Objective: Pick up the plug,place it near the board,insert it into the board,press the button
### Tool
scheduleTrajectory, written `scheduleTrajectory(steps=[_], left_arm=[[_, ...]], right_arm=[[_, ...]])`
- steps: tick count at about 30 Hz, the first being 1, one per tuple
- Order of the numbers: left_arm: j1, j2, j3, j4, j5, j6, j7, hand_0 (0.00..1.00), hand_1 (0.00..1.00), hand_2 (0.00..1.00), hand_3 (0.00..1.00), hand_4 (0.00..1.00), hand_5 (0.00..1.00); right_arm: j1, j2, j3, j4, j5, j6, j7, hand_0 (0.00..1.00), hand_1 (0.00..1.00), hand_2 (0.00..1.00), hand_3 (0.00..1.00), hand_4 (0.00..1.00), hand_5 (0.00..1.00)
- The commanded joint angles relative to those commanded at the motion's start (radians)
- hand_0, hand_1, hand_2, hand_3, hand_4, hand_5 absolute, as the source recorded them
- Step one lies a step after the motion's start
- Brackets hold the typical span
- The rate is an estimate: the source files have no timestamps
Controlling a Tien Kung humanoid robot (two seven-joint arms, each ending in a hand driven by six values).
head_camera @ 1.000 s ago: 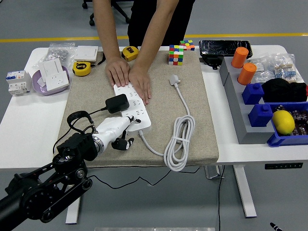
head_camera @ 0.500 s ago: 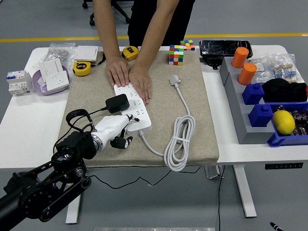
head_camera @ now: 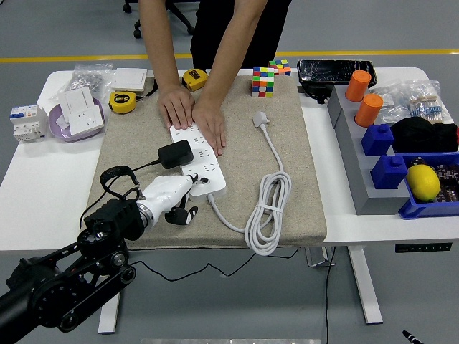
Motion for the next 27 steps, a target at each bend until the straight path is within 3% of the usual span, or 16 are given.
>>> scheduleTrajectory(steps=[7, 15, 16, 18, 21, 22, 27], left_arm=[[-0.005, 0.002, -0.006, -0.008, 0.002, 0.0, -0.002, 0.13, 0.05, 0.149, 0.804, 0.581, 0.002], [-0.013, 0.0, -0.078, -0.104, 0.022, -0.033, -0.036, 0.13, 0.05, 0.149, 0.788, 0.58, 0.002], [-0.016, -0.003, -0.094, -0.12, 0.015, -0.031, -0.051, 0.155, 0.07, 0.161, 0.654, 0.559, 0.002], [-0.021, -0.01, -0.119, -0.131, -0.009, -0.011, -0.086, 0.155, 0.07, 0.161, 0.654, 0.559, 0.002], [-0.034, -0.035, -0.172, -0.105, -0.087, 0.066, -0.18, 0.155, 0.07, 0.161, 0.654, 0.559, 0.002], [-0.038, -0.045, -0.186, -0.088, -0.115, 0.093, -0.213, 0.337, 0.423, 0.42, 0.52, 0.734, 0.002], [-0.056, -0.118, -0.253, 0.067, -0.323, 0.252, -0.398, 0.337, 0.423, 0.42, 0.52, 0.734, 0.002]], right_arm=[[0.002, 0.0, 0.0, 0.0, 0.002, 0.0, -0.001, 0.854, 0.812, 0.782, 0.797, 0.998, 0.842], [0.003, 0.0, -0.001, 0.0, 0.003, 0.0, -0.001, 0.854, 0.811, 0.782, 0.797, 0.998, 0.843], [0.003, 0.0, -0.001, 0.0, 0.002, 0.0, -0.001, 0.854, 0.81, 0.782, 0.798, 0.998, 0.842], [0.003, 0.001, -0.002, 0.0, 0.002, 0.0, -0.001, 0.854, 0.81, 0.782, 0.798, 0.998, 0.842], [0.003, 0.001, -0.002, 0.0, -0.001, 0.0, -0.001, 0.854, 0.81, 0.782, 0.798, 0.998, 0.842], [0.002, 0.002, -0.003, 0.0, -0.001, 0.0, -0.001, 0.854, 0.81, 0.782, 0.798, 0.998, 0.843], [0.002, 0.004, -0.002, 0.0, -0.004, 0.001, -0.001, 0.854, 0.81, 0.782, 0.798, 0.998, 0.843]])
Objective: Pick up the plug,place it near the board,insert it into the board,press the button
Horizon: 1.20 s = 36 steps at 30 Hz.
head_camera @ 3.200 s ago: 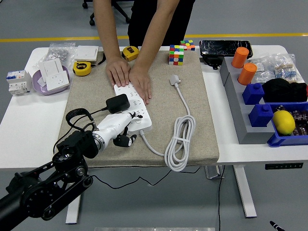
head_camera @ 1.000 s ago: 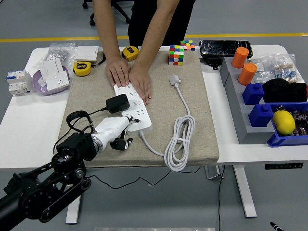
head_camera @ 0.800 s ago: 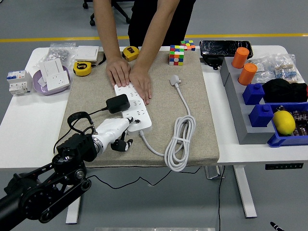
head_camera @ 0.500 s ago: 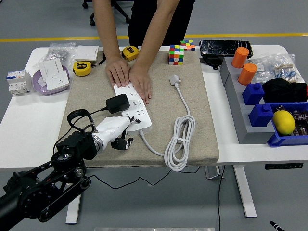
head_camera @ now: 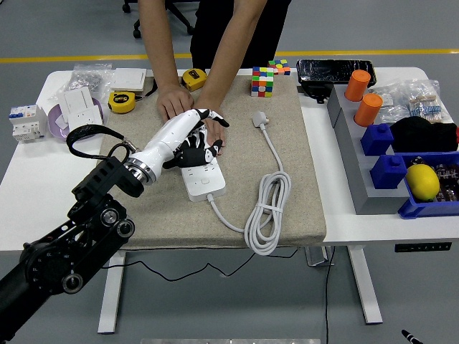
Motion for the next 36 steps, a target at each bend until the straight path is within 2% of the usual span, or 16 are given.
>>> scheduleTrajectory(steps=[1, 3, 6, 7, 12, 13, 15, 18, 19, 20, 24, 25, 28, 30, 31, 36], left_arm=[[-0.002, -0.009, -0.007, 0.025, -0.039, 0.016, -0.032, 0.793, 0.862, 0.798, 0.687, 0.991, 0.118], [-0.007, -0.037, -0.033, 0.08, -0.124, 0.034, -0.094, 0.793, 0.862, 0.798, 0.687, 0.991, 0.118], [-0.015, -0.068, -0.068, 0.147, -0.242, 0.044, -0.15, 0.793, 0.862, 0.798, 0.687, 0.991, 0.118], [-0.02, -0.075, -0.077, 0.172, -0.288, 0.048, -0.159, 0.921, 0.967, 0.922, 0.888, 0.998, 0.27], [-0.048, -0.087, -0.091, 0.277, -0.486, 0.064, -0.153, 0.921, 0.967, 0.922, 0.888, 0.998, 0.27], [-0.053, -0.087, -0.089, 0.296, -0.489, 0.065, -0.146, 0.928, 0.956, 0.896, 0.836, 0.998, 0.296], [-0.063, -0.085, -0.085, 0.329, -0.449, 0.065, -0.126, 0.928, 0.956, 0.896, 0.836, 0.998, 0.296], [-0.08, -0.083, -0.08, 0.387, -0.341, 0.057, -0.086, 0.928, 0.956, 0.896, 0.836, 0.998, 0.296], [-0.086, -0.08, -0.076, 0.408, -0.298, 0.049, -0.067, 0.908, 0.89, 0.814, 0.767, 0.998, 0.258], [-0.088, -0.077, -0.07, 0.419, -0.255, 0.042, -0.054, 0.908, 0.89, 0.814, 0.767, 0.998, 0.258], [-0.094, -0.07, -0.057, 0.435, -0.111, 0.013, -0.013, 0.908, 0.89, 0.814, 0.767, 0.998, 0.258], [-0.096, -0.069, -0.057, 0.435, -0.088, 0.01, -0.007, 0.856, 0.86, 0.771, 0.736, 0.998, 0.229], [-0.102, -0.068, -0.056, 0.439, 0.017, 0.003, 0.013, 0.856, 0.86, 0.771, 0.736, 0.998, 0.229], [-0.104, -0.066, -0.054, 0.443, 0.062, 0.005, 0.022, 0.856, 0.86, 0.771, 0.736, 0.998, 0.229], [-0.104, -0.066, -0.053, 0.446, 0.081, 0.008, 0.024, 0.783, 0.789, 0.712, 0.7, 0.998, 0.197], [-0.108, -0.068, -0.055, 0.459, 0.16, 0.029, 0.038, 0.783, 0.789, 0.712, 0.7, 0.998, 0.197]], right_arm=[[0.0, 0.0, 0.001, 0.0, -0.002, 0.0, -0.001, 0.855, 0.811, 0.782, 0.797, 0.998, 0.843], [-0.001, 0.001, 0.001, 0.0, -0.003, 0.001, -0.001, 0.855, 0.811, 0.782, 0.797, 0.998, 0.843], [-0.002, 0.001, -0.001, 0.0, -0.003, 0.001, -0.002, 0.855, 0.811, 0.782, 0.797, 0.998, 0.843], [-0.001, 0.0, 0.0, 0.0, -0.004, 0.001, -0.002, 0.854, 0.81, 0.782, 0.798, 0.998, 0.843], [0.0, -0.001, -0.003, 0.0, -0.003, 0.001, -0.002, 0.854, 0.81, 0.782, 0.798, 0.998, 0.843], [0.0, -0.001, -0.005, 0.0, -0.001, 0.001, -0.002, 0.855, 0.811, 0.782, 0.797, 0.998, 0.843], [0.001, -0.001, -0.007, 0.0, 0.0, 0.001, -0.001, 0.855, 0.811, 0.782, 0.797, 0.998, 0.843], [0.001, -0.001, -0.008, 0.0, 0.001, 0.001, -0.001, 0.855, 0.811, 0.782, 0.797, 0.998, 0.843], [0.001, -0.001, -0.009, 0.0, 0.002, 0.001, -0.001, 0.855, 0.811, 0.782, 0.798, 0.998, 0.843], [0.001, -0.001, -0.009, 0.0, 0.003, 0.001, -0.001, 0.855, 0.811, 0.782, 0.798, 0.998, 0.843], [0.0, -0.003, -0.005, 0.0, 0.002, 0.0, -0.003, 0.855, 0.811, 0.782, 0.798, 0.998, 0.843], [0.0, -0.003, -0.005, 0.0, 0.002, 0.0, -0.002, 0.854, 0.81, 0.782, 0.798, 0.998, 0.844], [0.001, -0.003, -0.004, 0.0, 0.002, 0.0, -0.003, 0.854, 0.81, 0.782, 0.798, 0.998, 0.844], [0.002, -0.003, -0.007, 0.0, 0.005, 0.0, -0.002, 0.854, 0.81, 0.782, 0.798, 0.998, 0.844], [0.003, -0.004, -0.008, 0.0, 0.007, -0.001, -0.001, 0.855, 0.81, 0.782, 0.798, 0.998, 0.845], [0.004, -0.004, -0.008, 0.0, 0.008, -0.001, -0.001, 0.855, 0.81, 0.782, 0.798, 0.998, 0.845]])
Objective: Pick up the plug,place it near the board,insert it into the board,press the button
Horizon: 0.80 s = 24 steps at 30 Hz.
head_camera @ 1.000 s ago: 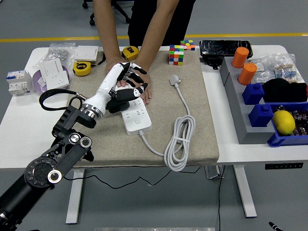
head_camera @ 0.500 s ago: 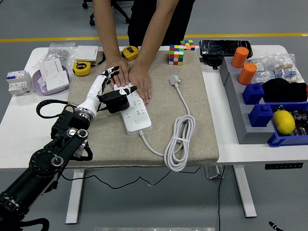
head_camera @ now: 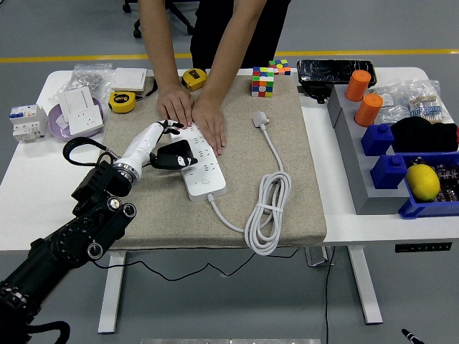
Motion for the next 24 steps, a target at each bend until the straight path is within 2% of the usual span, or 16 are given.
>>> scheduleTrajectory(steps=[1, 6, 7, 12, 13, 18, 19, 24], left_arm=[[0.0, -0.001, -0.001, 0.002, 0.018, 0.006, 0.004, 0.716, 0.697, 0.591, 0.58, 0.998, 0.183], [0.0, 0.001, 0.0, 0.005, 0.074, 0.016, 0.02, 0.716, 0.697, 0.591, 0.58, 0.998, 0.183], [0.0, 0.001, 0.0, 0.006, 0.078, 0.016, 0.021, 0.636, 0.614, 0.52, 0.534, 0.998, 0.163], [0.001, -0.001, 0.004, 0.007, 0.074, 0.018, 0.022, 0.636, 0.614, 0.52, 0.534, 0.998, 0.163], [0.001, -0.001, 0.005, 0.008, 0.071, 0.018, 0.022, 0.533, 0.491, 0.43, 0.514, 0.884, 0.126], [-0.001, -0.001, 0.005, 0.012, 0.064, 0.026, 0.019, 0.533, 0.491, 0.43, 0.514, 0.884, 0.126], [-0.001, -0.001, 0.005, 0.013, 0.065, 0.027, 0.019, 0.461, 0.426, 0.386, 0.498, 0.772, 0.142], [-0.001, -0.001, 0.006, 0.017, 0.063, 0.03, 0.019, 0.461, 0.426, 0.386, 0.498, 0.772, 0.142]], right_arm=[[0.0, 0.0, 0.0, 0.0, -0.001, 0.0, 0.0, 0.853, 0.81, 0.782, 0.798, 0.998, 0.845], [-0.001, 0.0, 0.001, 0.0, -0.001, 0.0, 0.0, 0.853, 0.81, 0.782, 0.798, 0.998, 0.845], [-0.001, 0.0, 0.001, 0.0, -0.001, 0.0, 0.0, 0.855, 0.811, 0.782, 0.8, 0.998, 0.846], [-0.002, 0.0, 0.002, 0.0, -0.002, 0.0, 0.0, 0.855, 0.811, 0.782, 0.8, 0.998, 0.846], [-0.002, 0.0, 0.001, 0.0, -0.002, 0.0, 0.0, 0.855, 0.81, 0.782, 0.8, 0.998, 0.846], [0.001, 0.0, 0.0, 0.0, 0.001, -0.001, 0.001, 0.855, 0.81, 0.782, 0.8, 0.998, 0.846], [0.001, -0.001, 0.001, 0.0, 0.0, -0.001, 0.001, 0.854, 0.811, 0.782, 0.8, 0.998, 0.845], [0.0, -0.001, 0.0, 0.0, -0.001, -0.001, 0.001, 0.854, 0.811, 0.782, 0.8, 0.998, 0.845]])
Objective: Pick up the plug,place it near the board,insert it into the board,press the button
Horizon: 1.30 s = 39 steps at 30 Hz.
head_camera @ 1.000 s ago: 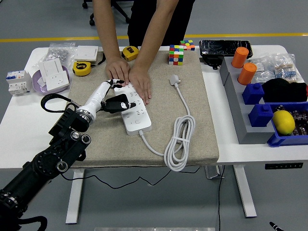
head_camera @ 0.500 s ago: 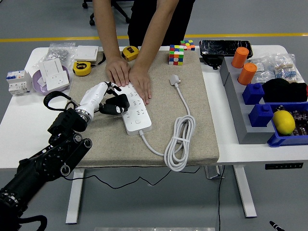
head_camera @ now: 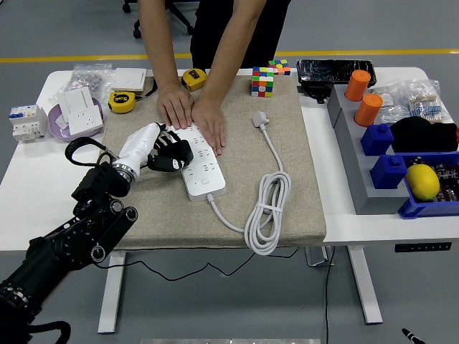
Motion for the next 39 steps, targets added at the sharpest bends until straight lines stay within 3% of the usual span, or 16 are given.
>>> scheduleTrajectory(steps=[1, 6, 7, 22, 29, 33, 39], left_arm=[[0.0, 0.0, 0.0, 0.001, 0.0, -0.002, 0.001, 0.42, 0.378, 0.355, 0.484, 0.717, 0.139], [0.003, 0.002, 0.001, 0.002, 0.003, -0.013, 0.006, 0.42, 0.378, 0.355, 0.484, 0.717, 0.139], [0.005, 0.003, 0.001, 0.001, 0.003, -0.015, 0.006, 0.412, 0.331, 0.335, 0.451, 0.682, 0.13], [0.008, 0.023, -0.012, -0.014, -0.007, -0.033, 0.005, 0.413, 0.329, 0.336, 0.438, 0.668, 0.121], [0.007, 0.041, -0.035, -0.055, 0.002, -0.039, 0.008, 0.416, 0.329, 0.329, 0.434, 0.665, 0.115], [0.008, 0.057, -0.038, -0.091, 0.008, -0.046, 0.014, 0.421, 0.337, 0.334, 0.434, 0.662, 0.112], [0.016, 0.109, -0.043, -0.141, 0.046, -0.069, 0.037, 0.425, 0.344, 0.337, 0.435, 0.661, 0.111]], right_arm=[[0.0, 0.0, -0.001, 0.0, 0.0, 0.0, 0.0, 0.854, 0.811, 0.782, 0.8, 0.998, 0.846], [-0.001, 0.0, -0.002, 0.0, 0.0, 0.0, 0.0, 0.854, 0.811, 0.782, 0.8, 0.998, 0.846], [-0.002, 0.0, -0.001, 0.0, -0.001, 0.0, 0.0, 0.854, 0.811, 0.783, 0.801, 0.998, 0.846], [-0.003, 0.0, -0.003, 0.0, 0.002, -0.001, 0.0, 0.854, 0.811, 0.782, 0.801, 0.998, 0.847], [-0.004, 0.0, -0.002, 0.0, 0.004, -0.001, -0.001, 0.854, 0.811, 0.784, 0.801, 0.998, 0.849], [-0.005, 0.0, -0.001, 0.0, 0.005, -0.002, -0.001, 0.854, 0.811, 0.783, 0.801, 0.998, 0.846], [-0.003, -0.001, 0.002, 0.0, 0.008, -0.003, 0.0, 0.854, 0.811, 0.783, 0.801, 0.998, 0.847]])
